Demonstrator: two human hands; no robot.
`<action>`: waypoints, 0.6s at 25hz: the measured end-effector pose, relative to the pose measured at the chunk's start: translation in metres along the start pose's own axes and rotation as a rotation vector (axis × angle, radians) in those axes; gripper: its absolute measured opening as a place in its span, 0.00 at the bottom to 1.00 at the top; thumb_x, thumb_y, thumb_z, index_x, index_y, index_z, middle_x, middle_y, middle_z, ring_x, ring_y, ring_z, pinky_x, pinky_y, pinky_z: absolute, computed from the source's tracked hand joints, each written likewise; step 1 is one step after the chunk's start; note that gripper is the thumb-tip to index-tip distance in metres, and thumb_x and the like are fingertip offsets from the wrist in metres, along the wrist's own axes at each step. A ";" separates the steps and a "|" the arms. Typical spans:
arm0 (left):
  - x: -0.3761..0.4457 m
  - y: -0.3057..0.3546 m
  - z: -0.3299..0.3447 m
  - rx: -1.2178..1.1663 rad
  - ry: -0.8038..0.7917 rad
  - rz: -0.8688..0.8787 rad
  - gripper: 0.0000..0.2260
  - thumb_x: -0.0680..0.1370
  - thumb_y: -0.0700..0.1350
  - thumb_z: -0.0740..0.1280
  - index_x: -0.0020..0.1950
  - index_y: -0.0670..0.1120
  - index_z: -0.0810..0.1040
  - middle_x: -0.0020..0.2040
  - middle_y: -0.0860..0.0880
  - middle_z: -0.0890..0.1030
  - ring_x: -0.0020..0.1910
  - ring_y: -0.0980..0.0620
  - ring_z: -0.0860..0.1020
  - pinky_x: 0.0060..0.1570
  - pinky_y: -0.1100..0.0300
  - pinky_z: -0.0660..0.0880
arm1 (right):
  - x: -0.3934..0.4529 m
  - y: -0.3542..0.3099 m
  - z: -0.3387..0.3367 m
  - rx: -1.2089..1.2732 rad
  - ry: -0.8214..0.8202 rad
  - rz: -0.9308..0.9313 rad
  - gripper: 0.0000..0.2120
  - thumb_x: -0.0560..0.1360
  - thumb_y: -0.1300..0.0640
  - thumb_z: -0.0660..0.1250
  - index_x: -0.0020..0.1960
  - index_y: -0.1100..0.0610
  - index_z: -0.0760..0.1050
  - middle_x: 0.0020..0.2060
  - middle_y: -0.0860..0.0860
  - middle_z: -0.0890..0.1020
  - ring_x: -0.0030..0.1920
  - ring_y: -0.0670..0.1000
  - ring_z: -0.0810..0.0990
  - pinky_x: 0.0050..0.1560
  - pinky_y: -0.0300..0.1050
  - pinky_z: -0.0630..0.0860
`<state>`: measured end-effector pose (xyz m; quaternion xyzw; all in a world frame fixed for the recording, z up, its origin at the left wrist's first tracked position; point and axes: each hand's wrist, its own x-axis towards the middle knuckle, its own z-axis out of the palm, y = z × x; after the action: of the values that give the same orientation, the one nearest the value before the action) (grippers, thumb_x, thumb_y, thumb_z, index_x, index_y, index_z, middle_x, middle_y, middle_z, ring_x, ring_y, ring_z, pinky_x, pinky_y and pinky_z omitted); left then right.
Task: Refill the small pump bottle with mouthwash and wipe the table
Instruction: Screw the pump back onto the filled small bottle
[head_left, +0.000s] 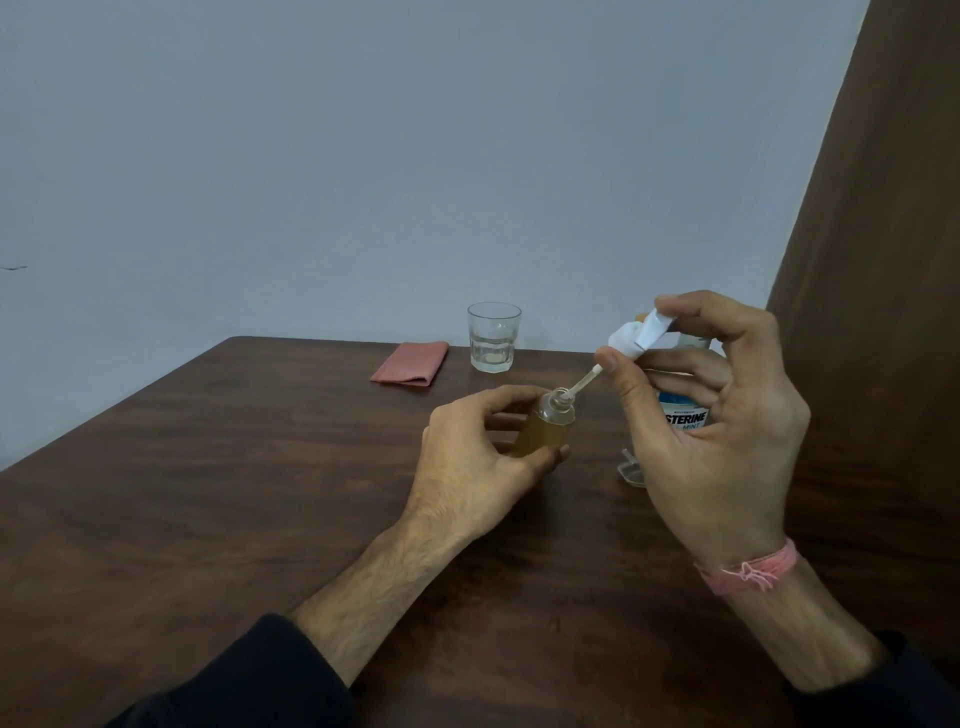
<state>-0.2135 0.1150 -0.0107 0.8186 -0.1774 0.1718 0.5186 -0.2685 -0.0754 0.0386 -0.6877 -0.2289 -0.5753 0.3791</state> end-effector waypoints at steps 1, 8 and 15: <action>0.000 0.001 0.001 -0.012 -0.012 0.006 0.24 0.72 0.54 0.88 0.67 0.62 0.89 0.58 0.65 0.90 0.57 0.67 0.87 0.59 0.59 0.88 | -0.001 0.001 0.001 0.000 -0.016 0.010 0.23 0.78 0.57 0.80 0.68 0.54 0.75 0.60 0.47 0.83 0.54 0.43 0.87 0.52 0.38 0.85; -0.004 0.006 0.002 -0.030 -0.079 0.044 0.26 0.73 0.56 0.88 0.70 0.62 0.87 0.59 0.64 0.89 0.59 0.66 0.87 0.55 0.66 0.86 | -0.006 0.005 0.007 0.029 -0.153 0.189 0.22 0.77 0.55 0.81 0.67 0.51 0.77 0.56 0.44 0.85 0.50 0.43 0.88 0.47 0.44 0.87; -0.006 0.007 0.002 -0.033 -0.081 0.058 0.26 0.73 0.56 0.88 0.70 0.59 0.88 0.59 0.62 0.90 0.58 0.66 0.87 0.55 0.61 0.88 | -0.011 0.006 0.011 0.068 -0.249 0.317 0.22 0.75 0.56 0.81 0.66 0.46 0.79 0.55 0.44 0.84 0.52 0.43 0.87 0.48 0.38 0.85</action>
<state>-0.2215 0.1109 -0.0088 0.8106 -0.2246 0.1505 0.5194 -0.2597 -0.0688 0.0256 -0.7679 -0.1822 -0.4107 0.4565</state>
